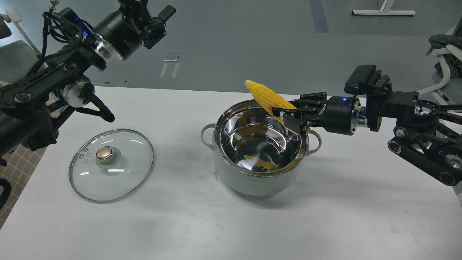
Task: Open pot and put corn in
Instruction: 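Lower the corn into the pot and open the right gripper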
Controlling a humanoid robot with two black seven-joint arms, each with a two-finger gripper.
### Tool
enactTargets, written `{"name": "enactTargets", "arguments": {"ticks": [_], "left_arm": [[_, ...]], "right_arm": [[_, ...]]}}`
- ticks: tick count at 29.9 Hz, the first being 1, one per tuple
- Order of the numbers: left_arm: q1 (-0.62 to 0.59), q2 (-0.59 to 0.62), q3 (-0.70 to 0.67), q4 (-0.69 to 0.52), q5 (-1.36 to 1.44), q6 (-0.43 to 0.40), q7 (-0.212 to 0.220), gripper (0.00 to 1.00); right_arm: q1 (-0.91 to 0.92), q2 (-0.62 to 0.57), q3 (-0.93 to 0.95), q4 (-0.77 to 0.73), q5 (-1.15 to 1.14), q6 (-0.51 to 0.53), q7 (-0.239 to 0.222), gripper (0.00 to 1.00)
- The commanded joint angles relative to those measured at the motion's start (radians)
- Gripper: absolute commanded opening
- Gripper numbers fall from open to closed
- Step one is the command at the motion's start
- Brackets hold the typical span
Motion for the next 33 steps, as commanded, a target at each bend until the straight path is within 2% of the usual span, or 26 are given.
{"name": "enactTargets", "arguments": {"ticks": [1,17,21,31,33], "left_arm": [[0.000,-0.011,0.000,0.000,0.001,0.000,0.000,0.95],[0.000,-0.008,-0.002,0.002,0.004,-0.002,0.000,0.95],[0.001,-0.011,-0.002,0.002,0.004,-0.002,0.000,0.95],[0.001,-0.008,-0.002,0.002,0.004,-0.002,0.000,0.95],[0.001,-0.008,-0.002,0.002,0.004,-0.002,0.000,0.95]], "right_arm": [[-0.003,0.012,-0.025,0.002,-0.004,0.002,0.000,0.00],[-0.013,0.138,-0.051,-0.110,-0.004,0.002,0.000,0.00],[-0.013,0.167,-0.051,-0.144,-0.004,0.002,0.000,0.13],[-0.015,0.170,-0.076,-0.147,-0.004,0.002,0.000,0.21],[-0.017,0.170,-0.076,-0.147,-0.004,0.002,0.000,0.28]]}}
